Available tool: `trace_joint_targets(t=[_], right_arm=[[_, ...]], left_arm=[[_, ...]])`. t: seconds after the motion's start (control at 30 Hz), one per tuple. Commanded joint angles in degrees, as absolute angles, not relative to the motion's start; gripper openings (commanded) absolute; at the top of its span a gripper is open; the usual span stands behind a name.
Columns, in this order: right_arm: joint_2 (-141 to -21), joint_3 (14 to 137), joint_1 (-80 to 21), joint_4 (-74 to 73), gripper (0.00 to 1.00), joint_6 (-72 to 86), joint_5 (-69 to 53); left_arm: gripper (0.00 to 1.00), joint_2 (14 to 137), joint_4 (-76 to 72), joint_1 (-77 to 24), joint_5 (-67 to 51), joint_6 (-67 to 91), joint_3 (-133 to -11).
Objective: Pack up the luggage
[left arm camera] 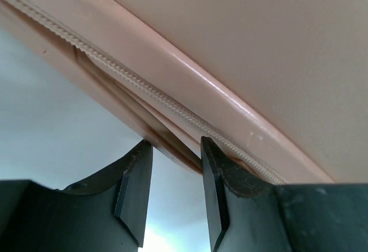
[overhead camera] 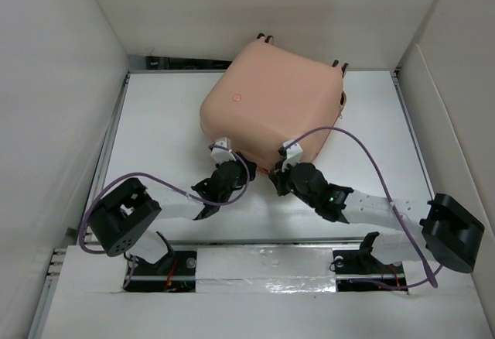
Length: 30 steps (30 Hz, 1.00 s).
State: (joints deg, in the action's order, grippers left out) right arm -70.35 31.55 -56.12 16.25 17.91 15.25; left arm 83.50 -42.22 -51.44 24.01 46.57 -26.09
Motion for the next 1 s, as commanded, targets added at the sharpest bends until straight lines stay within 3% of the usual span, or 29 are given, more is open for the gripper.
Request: trace_joint_targets(t=[0.0,0.07,0.1,0.13,0.17,0.2,0.23,0.33,0.47,0.5,0.57,0.6,0.63,0.67,0.8,0.87,0.97], right_arm=[[-73.56,38.22,-60.56,26.72,0.0,18.72,2.29],[-73.83,38.24,-60.56,25.76,0.0,18.46,3.6],[-73.39,37.71,-60.56,25.4,0.0,18.37,3.95],[-72.43,36.23,-60.56,24.79,0.0,18.72,4.22],[-69.99,35.17,-60.03,24.0,0.03,19.16,4.57],[-68.57,34.11,-60.03,22.6,0.13,19.51,4.48],[-65.68,31.84,-60.03,21.02,0.34,20.03,4.22],[-61.36,29.27,-59.51,18.12,0.69,20.65,3.17],[-54.77,30.22,-58.19,8.2,0.8,20.04,3.69],[-51.71,30.67,-56.1,4.52,0.79,19.52,4.04],[-48.71,31.11,-52.67,3.26,0.66,18.64,4.39],[-47.39,31.37,-50.47,2.73,0.53,18.63,5.18],[-44.94,31.46,-45.05,2.72,0.16,19.5,5.88],[-44.22,31.55,-41.78,2.55,0.03,20.21,6.58],[-45.35,31.91,-24.82,3.42,0.0,23.64,5.9],[-47.1,31.55,-19.1,4.3,0.0,24.43,4.49],[-49.82,31.29,-10.21,6.24,0.0,24.96,2.81]], left_arm=[[0.0,81.48,-56.95,-51.95,2.58,39.03,-28.83],[0.0,80.25,-53.38,-51.42,-1.13,35.97,-29.09],[0.05,79.55,-51.17,-51.42,-0.79,35.25,-29.27],[0.16,78.5,-49.67,-51.42,-0.44,34.81,-28.66],[0.46,75.44,-48.44,-51.42,3.39,34.72,-27.52],[0.59,73.58,-47.56,-51.42,4.99,34.89,-24.9],[0.73,69.04,-43.98,-50.72,7.88,34.98,-23.31],[0.8,61.29,-35.54,-50.71,16.22,34.98,-22.15],[0.8,44.88,-20.26,-49.23,24.84,35.95,-21.88],[0.79,42.56,-18.65,-48.52,26.26,36.21,-22.84],[0.76,38.43,-18.89,-44.93,27.77,36.3,-24.25],[0.74,38.67,-19.33,-43.09,28.21,36.39,-26.78],[0.72,39.8,-20.03,-40.72,28.13,36.82,-28.72],[0.64,44.43,-22.04,-34.6,25.6,36.91,-30.65],[0.42,60.7,-25.05,-15.85,11.01,43.84,-44.78],[0.42,69.46,-27.58,-11.88,9.23,45.96,-48.24],[0.51,84.12,-20.61,-5.9,3.99,45.36,-60.43]])
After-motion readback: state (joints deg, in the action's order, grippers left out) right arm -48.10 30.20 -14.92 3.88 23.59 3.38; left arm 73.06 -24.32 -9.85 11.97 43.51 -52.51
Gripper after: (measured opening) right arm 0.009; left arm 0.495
